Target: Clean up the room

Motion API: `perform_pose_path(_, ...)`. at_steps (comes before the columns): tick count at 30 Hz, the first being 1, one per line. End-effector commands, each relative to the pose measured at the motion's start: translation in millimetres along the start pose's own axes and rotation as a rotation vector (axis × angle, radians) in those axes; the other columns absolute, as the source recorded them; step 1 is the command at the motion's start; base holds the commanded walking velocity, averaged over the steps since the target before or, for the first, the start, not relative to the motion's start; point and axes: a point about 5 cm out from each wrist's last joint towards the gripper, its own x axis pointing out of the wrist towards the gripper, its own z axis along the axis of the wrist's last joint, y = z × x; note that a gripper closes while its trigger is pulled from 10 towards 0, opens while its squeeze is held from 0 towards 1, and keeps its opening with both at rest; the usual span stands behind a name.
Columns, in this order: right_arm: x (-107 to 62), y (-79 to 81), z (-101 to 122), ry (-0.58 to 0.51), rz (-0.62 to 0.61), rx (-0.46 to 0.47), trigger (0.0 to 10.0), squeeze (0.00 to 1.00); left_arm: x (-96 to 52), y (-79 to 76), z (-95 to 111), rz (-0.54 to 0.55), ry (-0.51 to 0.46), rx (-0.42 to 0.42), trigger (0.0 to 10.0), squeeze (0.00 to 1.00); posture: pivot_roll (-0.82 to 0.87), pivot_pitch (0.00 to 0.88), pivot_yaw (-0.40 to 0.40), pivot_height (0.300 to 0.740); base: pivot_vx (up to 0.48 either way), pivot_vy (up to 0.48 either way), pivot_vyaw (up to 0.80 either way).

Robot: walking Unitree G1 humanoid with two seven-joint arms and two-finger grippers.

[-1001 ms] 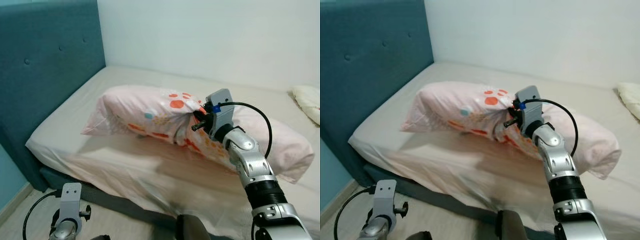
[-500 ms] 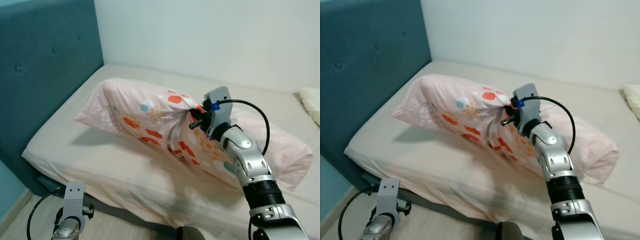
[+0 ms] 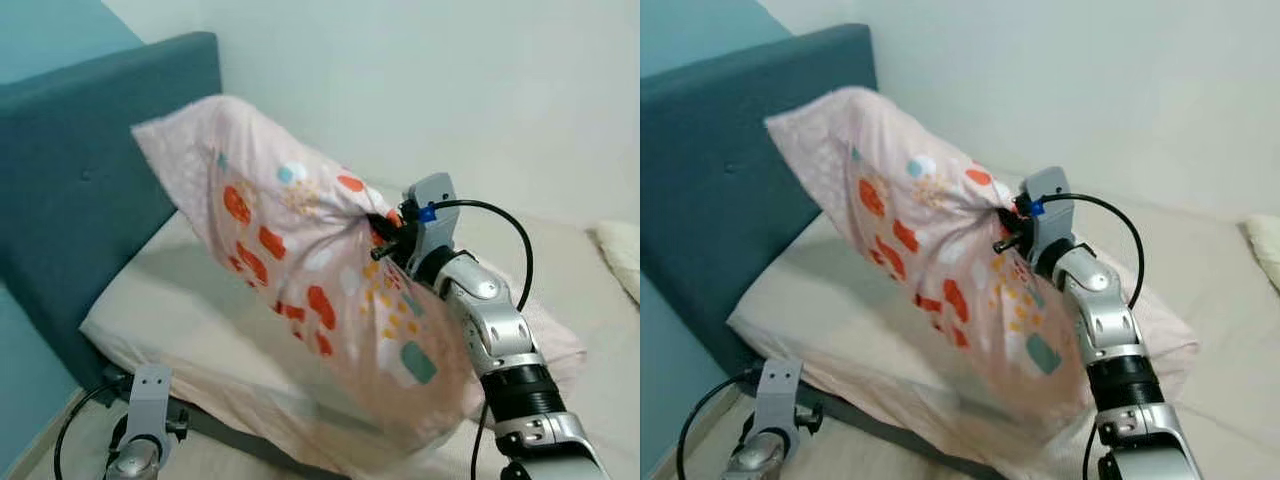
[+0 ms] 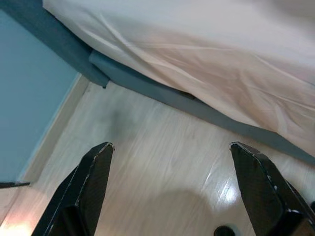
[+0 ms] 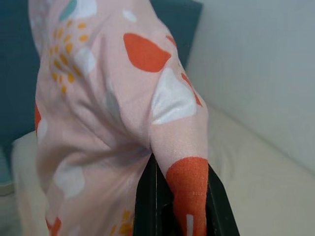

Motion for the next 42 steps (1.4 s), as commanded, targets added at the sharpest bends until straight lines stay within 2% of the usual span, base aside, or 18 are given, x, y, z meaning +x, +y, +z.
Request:
perform_pose_path(1,-1.2,-1.8,11.9,-0.054,-0.008,-0.014,0.0,0.0,-2.9,-3.8,-10.0,-0.011,0.041,0.025,10.0,0.0,0.0,0.0,-0.073,0.731,0.0,0.0,0.0)
perform_pose_path(9,-3.0,7.3,-5.9,0.03,0.023,-0.047,0.0,0.0,-8.3,-4.2,-26.6,-0.016,0.108,0.054,10.0,0.0,0.0,0.0,-0.072,0.74,0.0,0.0,0.0)
perform_pose_path(17,-14.9,20.1,-42.1,0.234,0.11,-0.184,0.0,0.0,-15.9,-4.0,-46.0,-0.025,0.178,0.082,10.0,0.0,-0.01,0.0,-0.07,0.74,0.0,0.0,0.0)
perform_pose_path(21,-18.3,27.6,-48.0,0.245,0.144,-0.182,0.0,0.0,-16.8,-3.5,-48.5,-0.021,0.192,0.075,10.0,0.0,-0.01,0.0,-0.072,0.74,0.0,0.0,0.0)
perform_pose_path(22,-20.4,30.4,-51.9,0.257,0.155,-0.176,1.4,0.0,-16.9,-3.2,-48.9,-0.02,0.194,0.071,10.0,0.0,-0.01,0.0,-0.072,0.74,0.0,0.0,0.0)
perform_pose_path(23,-22.3,34.2,-55.2,0.269,0.176,-0.18,10.0,0.0,-17.1,-3.1,-49.4,-0.02,0.197,0.069,10.0,0.0,-0.01,0.0,-0.072,0.74,0.0,0.0,0.0)
perform_pose_path(28,-26.5,50.8,-54.6,0.24,0.236,-0.152,10.0,0.0,-18.2,-3.7,-52.0,-0.033,0.209,0.064,10.0,0.0,-0.01,0.0,-0.071,0.74,0.0,0.0,0.46)
perform_pose_path(42,-32.1,65.2,-40.6,0.202,0.394,-0.146,10.0,0.0,-20.0,-4.2,-56.5,-0.054,0.233,0.07,10.0,0.0,-0.02,0.0,-0.066,0.74,0.0,0.0,0.77)
